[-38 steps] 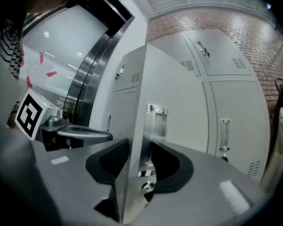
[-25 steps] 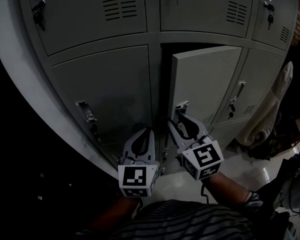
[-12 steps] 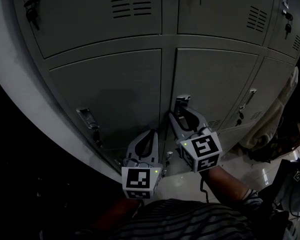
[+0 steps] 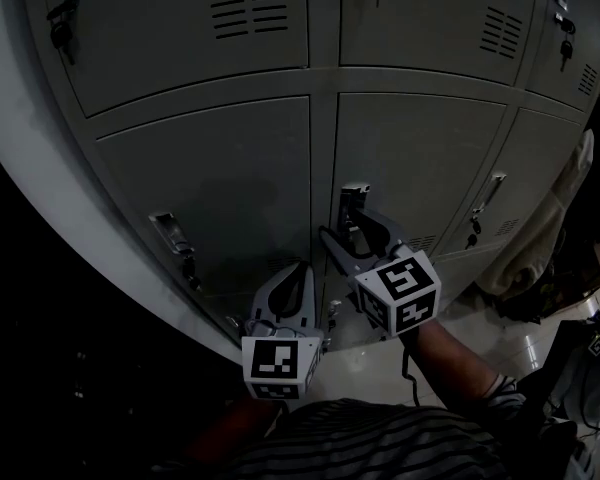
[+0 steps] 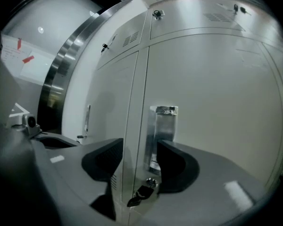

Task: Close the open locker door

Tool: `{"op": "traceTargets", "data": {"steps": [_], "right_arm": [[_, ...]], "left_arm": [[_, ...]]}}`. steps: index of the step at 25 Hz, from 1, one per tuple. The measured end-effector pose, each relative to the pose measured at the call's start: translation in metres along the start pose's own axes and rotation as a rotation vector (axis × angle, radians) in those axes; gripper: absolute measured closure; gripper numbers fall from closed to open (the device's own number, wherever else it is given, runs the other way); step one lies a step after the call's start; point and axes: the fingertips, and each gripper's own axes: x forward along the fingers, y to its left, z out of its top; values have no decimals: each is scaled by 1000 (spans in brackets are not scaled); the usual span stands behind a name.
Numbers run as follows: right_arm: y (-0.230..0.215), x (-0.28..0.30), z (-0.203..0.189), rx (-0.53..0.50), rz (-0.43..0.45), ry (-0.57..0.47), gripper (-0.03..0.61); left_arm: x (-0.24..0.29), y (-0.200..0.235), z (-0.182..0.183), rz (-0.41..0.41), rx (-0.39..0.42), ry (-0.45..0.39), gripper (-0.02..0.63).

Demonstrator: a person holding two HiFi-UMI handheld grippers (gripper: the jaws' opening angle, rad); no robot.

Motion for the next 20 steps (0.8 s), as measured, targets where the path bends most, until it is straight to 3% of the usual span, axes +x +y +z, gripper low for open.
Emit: {"op": "traceTargets", "data": {"steps": [4, 9, 20], "right_arm": [[16, -33, 4, -14, 31, -34, 348], [31, -106, 3, 2, 39, -74, 383], [46, -338, -23, 33, -3, -95, 522]], "left_arm": [[-12, -7, 5, 29, -5, -6, 609], [-40, -41, 20, 60, -5, -40, 609], [-157, -219, 35, 81, -28, -80, 609]]}}
